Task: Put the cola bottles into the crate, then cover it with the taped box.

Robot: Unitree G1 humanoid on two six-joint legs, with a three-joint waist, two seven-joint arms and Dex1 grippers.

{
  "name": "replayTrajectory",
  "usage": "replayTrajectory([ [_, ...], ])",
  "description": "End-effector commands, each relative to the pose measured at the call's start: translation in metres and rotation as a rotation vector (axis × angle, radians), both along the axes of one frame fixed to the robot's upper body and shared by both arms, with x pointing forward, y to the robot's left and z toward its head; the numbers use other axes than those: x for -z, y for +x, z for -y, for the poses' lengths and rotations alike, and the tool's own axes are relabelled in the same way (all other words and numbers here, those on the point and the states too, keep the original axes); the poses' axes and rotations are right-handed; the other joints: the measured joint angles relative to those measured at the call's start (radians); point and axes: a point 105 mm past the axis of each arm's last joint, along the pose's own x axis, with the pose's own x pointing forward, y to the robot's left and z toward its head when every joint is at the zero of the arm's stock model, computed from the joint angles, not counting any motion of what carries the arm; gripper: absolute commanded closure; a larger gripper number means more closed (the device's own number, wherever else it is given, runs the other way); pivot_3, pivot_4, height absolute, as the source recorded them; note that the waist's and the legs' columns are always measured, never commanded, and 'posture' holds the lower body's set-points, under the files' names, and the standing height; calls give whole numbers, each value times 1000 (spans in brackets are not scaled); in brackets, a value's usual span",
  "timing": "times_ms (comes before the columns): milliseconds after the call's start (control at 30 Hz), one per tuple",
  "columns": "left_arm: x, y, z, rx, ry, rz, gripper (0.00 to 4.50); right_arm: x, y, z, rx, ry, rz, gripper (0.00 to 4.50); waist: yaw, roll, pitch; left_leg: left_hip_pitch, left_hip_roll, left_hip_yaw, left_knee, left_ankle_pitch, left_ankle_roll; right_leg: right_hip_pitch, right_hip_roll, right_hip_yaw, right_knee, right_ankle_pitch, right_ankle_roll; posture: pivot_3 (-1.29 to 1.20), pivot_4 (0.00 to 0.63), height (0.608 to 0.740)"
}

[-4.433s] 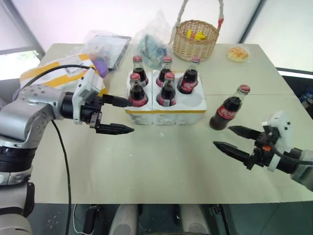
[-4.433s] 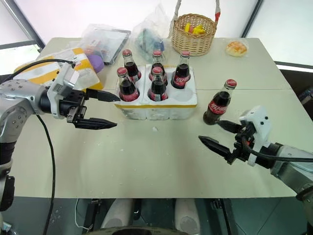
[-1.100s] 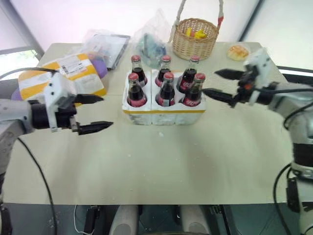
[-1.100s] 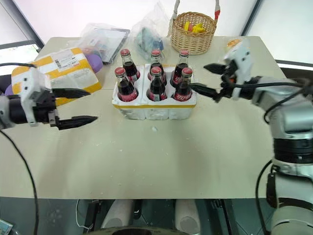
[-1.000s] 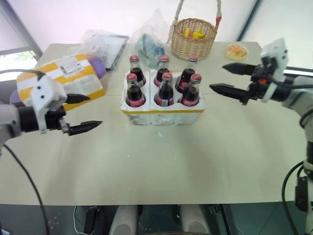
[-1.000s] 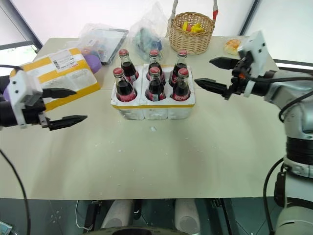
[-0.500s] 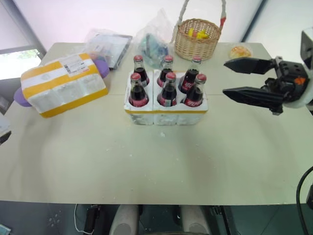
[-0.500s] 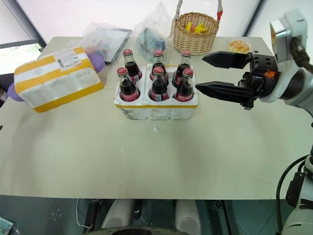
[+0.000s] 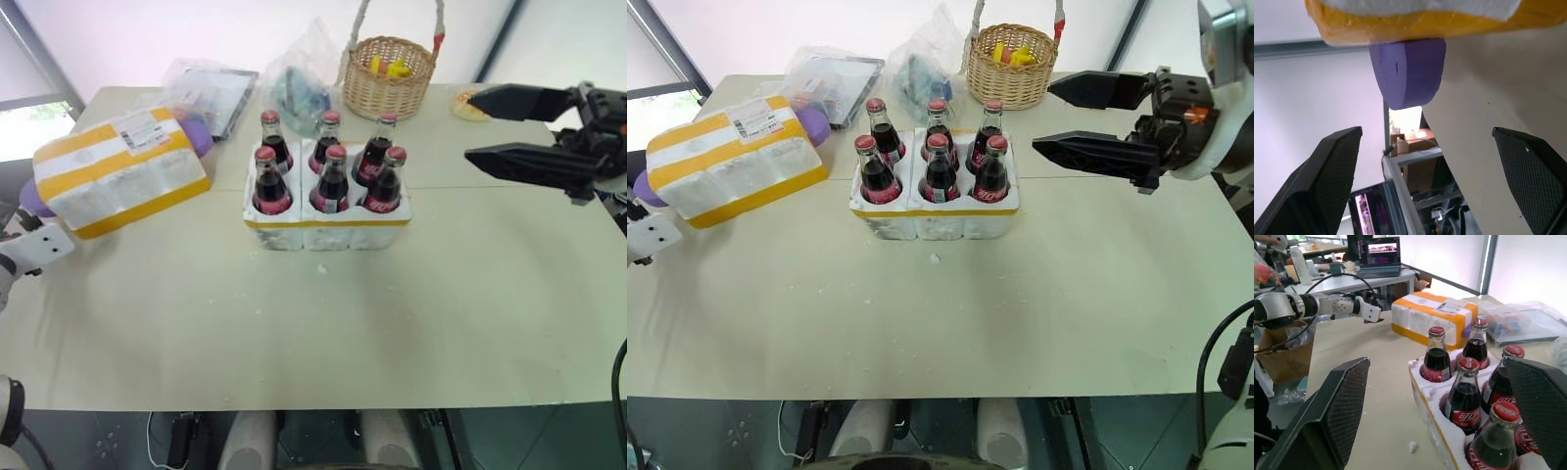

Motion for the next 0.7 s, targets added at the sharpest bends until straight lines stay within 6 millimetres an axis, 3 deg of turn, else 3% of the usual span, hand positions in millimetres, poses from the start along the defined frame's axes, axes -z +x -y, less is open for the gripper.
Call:
replayTrajectory([
  [33,-9,5,0,-25,20,82,0,-19,-8,7,30,-13,56,23,4,0,0,0,0,0,0,0,0,0,0,0,0,0,0,0,150,737],
  [633,-18,39,26,-2,28,124,0,-34,-7,20,100,-21,81,23,2,-2,-1,-1,0,0,1,0,0,0,0,0,0,0,0,0,150,737],
  [700,-17,39,25,-12,6,128,567,-35,-7,22,112,-17,82,0,2,-2,-1,-1,0,0,1,0,0,0,0,0,0,0,0,0,150,737],
])
